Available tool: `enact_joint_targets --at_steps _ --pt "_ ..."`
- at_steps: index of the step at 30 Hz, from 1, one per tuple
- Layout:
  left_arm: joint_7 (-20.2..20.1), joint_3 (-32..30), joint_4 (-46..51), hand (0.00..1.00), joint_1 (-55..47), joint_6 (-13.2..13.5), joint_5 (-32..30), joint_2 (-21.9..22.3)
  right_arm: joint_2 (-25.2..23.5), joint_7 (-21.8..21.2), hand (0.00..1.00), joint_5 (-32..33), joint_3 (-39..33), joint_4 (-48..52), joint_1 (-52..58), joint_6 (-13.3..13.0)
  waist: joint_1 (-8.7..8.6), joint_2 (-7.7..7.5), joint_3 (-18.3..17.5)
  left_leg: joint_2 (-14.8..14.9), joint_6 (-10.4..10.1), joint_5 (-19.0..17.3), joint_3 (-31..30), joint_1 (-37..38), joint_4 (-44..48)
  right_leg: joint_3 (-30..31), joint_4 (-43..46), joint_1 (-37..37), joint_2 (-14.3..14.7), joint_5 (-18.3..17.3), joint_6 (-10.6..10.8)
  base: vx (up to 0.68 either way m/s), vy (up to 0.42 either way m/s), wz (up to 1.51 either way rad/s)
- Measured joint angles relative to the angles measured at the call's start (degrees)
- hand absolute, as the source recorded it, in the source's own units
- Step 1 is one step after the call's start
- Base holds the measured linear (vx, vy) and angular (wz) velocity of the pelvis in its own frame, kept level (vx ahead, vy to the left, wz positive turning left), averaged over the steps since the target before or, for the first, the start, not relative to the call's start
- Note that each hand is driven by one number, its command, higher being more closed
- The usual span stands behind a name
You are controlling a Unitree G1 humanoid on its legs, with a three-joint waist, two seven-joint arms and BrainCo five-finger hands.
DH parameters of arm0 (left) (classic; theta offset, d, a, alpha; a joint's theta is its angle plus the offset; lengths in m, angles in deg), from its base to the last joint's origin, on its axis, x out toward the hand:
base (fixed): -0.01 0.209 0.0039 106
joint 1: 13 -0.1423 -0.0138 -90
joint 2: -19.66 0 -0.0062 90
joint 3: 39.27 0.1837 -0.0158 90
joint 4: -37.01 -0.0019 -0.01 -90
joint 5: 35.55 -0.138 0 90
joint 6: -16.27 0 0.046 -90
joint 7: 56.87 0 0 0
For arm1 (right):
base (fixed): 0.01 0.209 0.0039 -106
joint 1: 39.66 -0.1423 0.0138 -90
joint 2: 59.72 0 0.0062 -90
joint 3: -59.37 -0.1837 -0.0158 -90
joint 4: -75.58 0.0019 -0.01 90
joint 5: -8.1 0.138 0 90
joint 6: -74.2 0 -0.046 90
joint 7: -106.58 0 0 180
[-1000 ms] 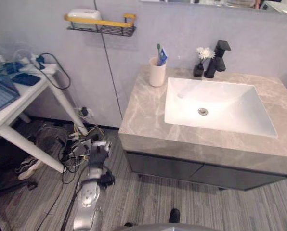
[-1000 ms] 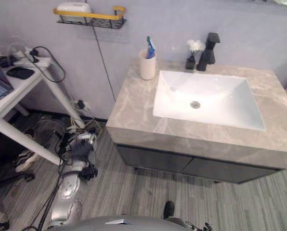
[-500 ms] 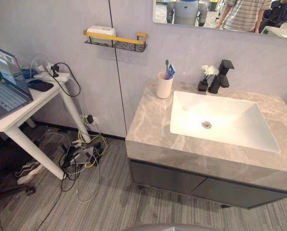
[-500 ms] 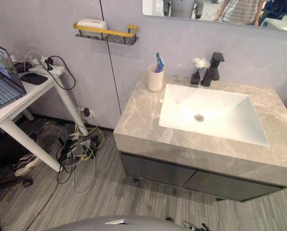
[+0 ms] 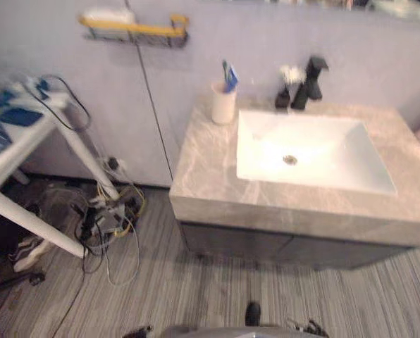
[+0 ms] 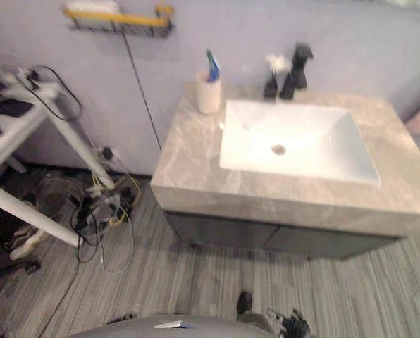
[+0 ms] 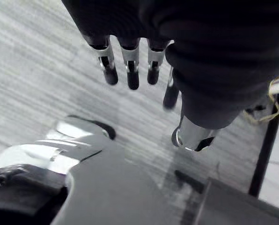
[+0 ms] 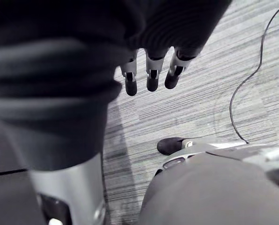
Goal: Organize washtable
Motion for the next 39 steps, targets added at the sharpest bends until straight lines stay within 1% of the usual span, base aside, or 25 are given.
enact_joint_targets --at_steps 1,2,3,4,5,6,7,8,9,10,13,15,16,18,22,25,26,27,29,31,33,34,35,36,39 --pt "0.1 0.4 0.0 0.0 0.5 0.0 0.0 -0.4 -0.1 -0.1 0.0 0.0 0.8 1.1 -0.1 -0.1 -0.01 -0.34 0.4 0.2 0.3 -0.3 1.2 -1.2 1.5 1.0 0.6 -1.7 0.1 1.0 0.5 -0.16 0.113 -0.97" --pt "0.2 0.7 0.1 0.0 1.5 -0.1 -0.5 -0.6 0.1 -0.3 0.0 -0.1 2.4 2.8 -0.7 -0.1 -0.03 -0.42 1.7 0.9 0.8 -0.1 3.9 -2.1 3.1 2.4 -0.1 -3.7 1.4 6.4 3.5 -0.14 0.088 -1.3" --pt "0.7 0.6 0.4 0.0 1.4 0.1 -0.6 0.0 0.7 -0.6 0.0 0.0 3.8 2.9 -2.3 -0.2 0.92 0.58 2.8 3.8 1.8 0.2 7.9 -1.5 1.5 0.9 0.9 -4.2 2.7 9.1 1.8 0.22 -0.009 -1.43" --pt "0.9 0.8 0.9 0.0 1.5 0.2 -0.7 -0.1 0.6 -0.8 0.0 0.2 3.8 3.0 -3.2 -0.1 0.76 1.08 3.4 4.3 2.0 0.2 9.6 -0.6 0.6 -3.2 12.8 -6.0 1.4 -1.1 -2.4 0.52 -0.096 -1.05" --pt "1.0 1.0 1.8 0.0 1.6 0.2 -0.7 -0.1 0.6 -0.9 0.0 0.2 3.7 2.9 -3.2 -0.2 0.57 0.9 3.4 4.3 2.1 0.3 9.8 0.0 0.5 -5.7 21.4 -6.3 -0.2 -6.8 -2.7 1.0 -0.256 -0.52" --pt "0.9 1.3 2.3 0.0 1.5 0.3 -0.6 -0.1 0.4 -1.0 0.0 0.2 4.1 2.3 -2.8 -0.2 0.75 0.3 3.3 4.3 2.2 0.4 10.8 1.6 0.8 -10.1 35.1 -4.0 -4.0 -14.2 -3.4 0.84 -0.243 -0.27" --pt "0.9 1.2 2.3 0.0 1.4 0.3 -0.5 -0.1 0.4 -1.0 0.0 0.2 4.3 2.2 -2.7 -0.3 0.86 0.04 3.2 4.3 2.3 0.4 11.3 1.6 1.1 -11.3 37.4 -2.9 -5.1 -14.9 -3.6 0.95 -0.293 -0.48" --pt "0.9 1.0 3.0 0.0 1.2 0.2 -0.5 -0.1 0.2 -1.5 0.0 0.1 6.2 2.2 -2.6 -0.3 1.82 -0.65 2.8 4.2 2.3 0.4 13.1 1.5 2.0 -13.7 41.0 0.1 -8.2 -16.2 -3.8 0.75 -0.251 -0.7" --pt "0.8 0.4 4.0 0.0 0.2 0.1 -0.5 0.0 -0.1 -2.2 0.0 0.0 7.7 2.2 -2.9 -0.2 2.3 -1.52 2.3 4.2 2.3 0.4 15.2 0.7 2.8 -15.7 39.7 2.4 -10.6 -15.9 -4.1 0.68 -0.239 -0.9" --pt "0.8 -0.2 4.0 0.0 0.0 0.2 -0.5 0.1 -0.2 -2.4 0.0 -0.3 8.4 2.1 -3.3 -0.2 2.81 -2.03 2.1 4.2 2.3 0.4 16.6 0.4 3.3 -16.2 37.2 3.1 -11.0 -16.3 -3.2 0.47 -0.254 -1.13" --pt "0.8 -1.3 3.4 0.0 -1.0 -0.3 -0.4 1.7 0.6 -2.7 0.0 -0.4 9.8 2.1 -4.5 0.0 3.33 -0.6 1.1 4.7 1.6 4.6 21.4 0.7 -2.0 -20.4 22.4 6.4 -7.2 -17.6 -2.1 0.33 -0.214 -0.83" --pt "0.9 -0.3 3.6 0.0 -0.7 -0.1 -0.3 1.3 0.7 -2.7 0.0 -0.4 10.9 1.8 -4.5 0.0 3.43 -0.92 1.0 4.4 0.8 5.4 23.2 -0.2 -2.5 -20.2 14.3 7.7 -5.5 -19.3 -0.6 0.38 -0.228 -0.48" --pt "0.9 0.1 2.9 0.0 -0.3 -0.2 -0.1 1.6 0.9 -2.7 0.0 -0.4 11.7 1.8 -4.4 0.0 3.27 0.34 0.8 5.7 0.2 6.4 23.2 -0.5 -2.6 -20.2 10.2 8.9 -3.0 -17.1 -1.0 0.32 -0.209 -0.28" --pt "1.0 2.0 1.8 0.0 0.0 -0.2 0.2 1.1 0.8 -2.8 0.0 -0.4 12.5 1.6 -3.3 0.0 3.27 0.59 0.6 7.1 -0.7 7.9 22.7 0.4 -2.7 -20.3 5.6 11.7 -0.2 -15.2 -2.2 0.36 -0.214 -0.06" --pt "1.5 3.7 1.5 0.0 0.1 -0.3 0.0 0.4 0.6 -2.7 0.0 -0.3 10.5 -0.6 -2.9 -0.3 3.25 0.69 0.5 9.7 -1.7 8.9 22.5 1.1 -0.9 -20.1 2.7 14.3 2.8 -14.0 -3.9 0.01 -0.142 -0.07" --pt "2.5 3.4 1.6 0.0 0.2 -0.2 -0.5 0.8 0.5 -2.2 0.0 0.1 5.9 -2.6 -1.9 -1.1 3.35 1.43 1.0 12.6 -1.7 8.9 20.3 0.4 7.3 -16.9 2.3 15.8 4.2 -13.8 -4.8 -0.15 -0.124 -0.49" --pt "2.6 2.8 1.7 0.0 -0.5 0.0 -0.5 1.3 0.5 -2.0 0.0 0.1 5.0 -2.8 -1.8 -1.2 3.45 1.28 1.3 12.3 -1.0 9.3 13.6 -1.7 13.2 -13.6 3.0 15.5 4.2 -14.1 -5.3 -0.2 -0.184 -1.16" --pt "2.6 2.4 1.8 0.0 -0.6 0.2 -0.5 1.5 1.2 -2.0 0.0 0.1 4.6 -3.5 -1.9 -1.2 3.85 1.85 1.4 9.9 -2.1 6.8 6.2 -3.1 14.4 -10.3 3.7 15.0 3.9 -14.9 -5.5 -0.27 -0.165 -1.57" --pt "2.4 2.1 1.7 0.0 -1.4 0.0 -0.5 2.1 2.3 -1.9 0.0 0.1 2.1 -4.8 -2.0 -1.1 4.14 2.86 1.6 3.9 -3.4 4.4 -6.2 -3.4 10.5 -2.1 4.0 12.7 4.1 -14.8 -6.2 -0.2 0.008 -1.87" --pt "2.3 1.1 1.5 0.0 -1.8 -0.1 -0.4 2.8 3.0 -1.7 0.0 0.0 -0.6 -5.1 0.5 -0.6 3.8 4.22 1.4 0.0 -3.5 4.4 -13.9 -4.2 3.0 2.8 4.0 10.8 4.5 -14.7 -6.3 -0.14 0.227 -1.6" --pt "1.9 0.4 1.6 0.0 -2.0 0.0 -0.3 3.8 3.1 -1.7 0.0 0.2 -2.4 -5.7 2.5 -0.5 3.84 5.78 1.3 -0.9 -4.6 3.9 -18.1 -3.8 -1.2 5.2 4.4 10.2 5.6 -14.6 -6.2 -0.07 0.269 -1.13" --pt "1.5 -2.1 1.1 0.0 -2.7 -0.1 -0.2 5.0 2.8 -1.5 0.0 0.0 -3.9 -6.8 3.5 0.1 4.02 6.67 1.0 -2.4 -4.4 4.7 -19.6 -1.8 -2.0 9.3 4.1 10.5 6.2 -13.9 -5.1 0.06 0.239 -1.07" --pt "1.4 -2.3 0.9 0.0 -2.7 0.0 -0.2 5.0 2.7 -1.5 0.0 0.1 -3.9 -6.8 3.9 0.1 4.0 6.48 0.8 -2.7 -4.0 4.3 -19.7 -1.6 -2.2 9.8 4.6 10.4 6.1 -13.7 -4.9 0.17 0.242 -1.05" --pt "0.9 -3.1 0.8 0.0 -2.6 0.4 0.1 4.6 2.1 -1.5 0.0 0.0 -4.1 -6.9 4.2 0.4 4.13 5.4 1.0 -4.0 -3.4 3.9 -19.5 -1.0 -2.1 11.0 8.3 8.8 5.7 -14.1 -5.0 0.18 0.117 -0.45" --pt "0.6 -6.0 1.2 0.0 -4.2 0.1 0.2 5.2 2.0 -2.2 0.0 -0.3 -5.1 -7.1 3.2 0.5 4.91 4.62 -0.1 -5.9 -0.6 1.6 -18.2 -0.7 -0.5 16.5 11.6 5.7 5.3 -17.2 -3.7 0.17 0.097 -0.71"
